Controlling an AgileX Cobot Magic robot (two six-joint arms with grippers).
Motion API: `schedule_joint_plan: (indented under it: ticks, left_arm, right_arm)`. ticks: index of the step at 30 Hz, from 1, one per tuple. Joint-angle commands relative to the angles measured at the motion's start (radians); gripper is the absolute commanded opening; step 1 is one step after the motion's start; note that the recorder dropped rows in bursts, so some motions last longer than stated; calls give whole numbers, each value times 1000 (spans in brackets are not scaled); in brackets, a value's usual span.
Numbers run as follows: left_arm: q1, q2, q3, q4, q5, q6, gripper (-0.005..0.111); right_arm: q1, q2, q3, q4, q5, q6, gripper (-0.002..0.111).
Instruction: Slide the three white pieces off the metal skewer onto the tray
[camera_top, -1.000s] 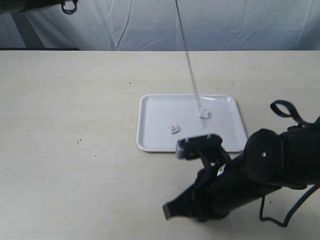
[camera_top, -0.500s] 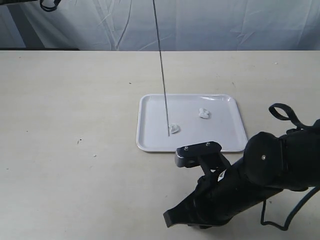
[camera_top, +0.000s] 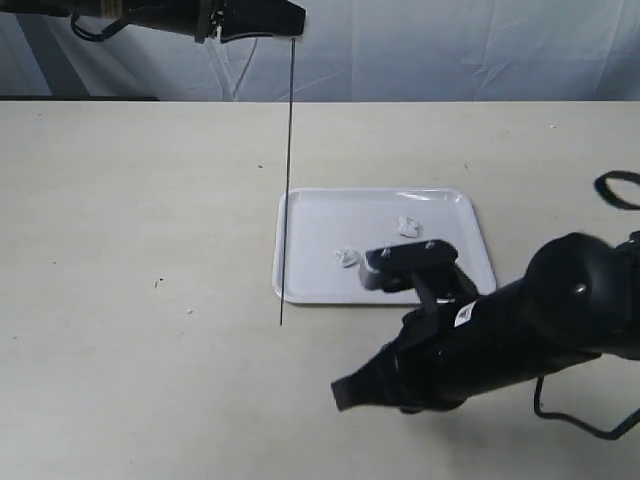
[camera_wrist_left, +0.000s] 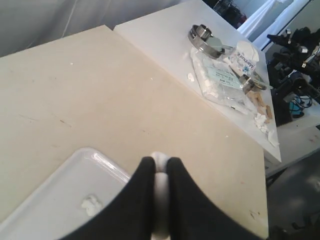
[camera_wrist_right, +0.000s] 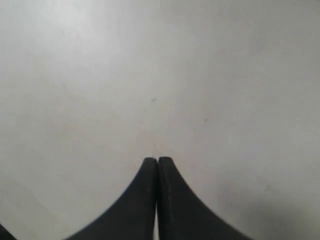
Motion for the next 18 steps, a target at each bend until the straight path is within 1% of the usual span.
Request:
schedule_joint_plan:
  ticks: [1,3,5,7,9,10,16,18]
  left_arm:
    - [3,-5,0,-1,-15,-85,0]
    - [3,-3,0,-1,-15,-100,0]
    - [-2,1,3,-1,-15,-100,0]
    - [-14,6,19,-1,-15,-100,0]
    - [-29,13,31,-1,-15,-100,0]
    - [-36,19,39,-1,-15,-95,0]
    - [-107,29,44,-58,-15,-94,0]
    - [-120,29,44,-61,-15,-94,0]
  right_arm:
    - [-90,-99,-15,-9,4,13,1]
    - [-116,-136,-20,-8,14,13,10]
    - [-122,-163,-25,0,14,13,22]
    - [-122,-185,-34,14,15,13,39]
    - [-122,-198,-53,16,15,13,49]
    - [-122,-201,-63,21,18,13,51]
    - [-122,-201,-96,21,-9,13,49]
    - [-122,-199,-102,17,-14,13,49]
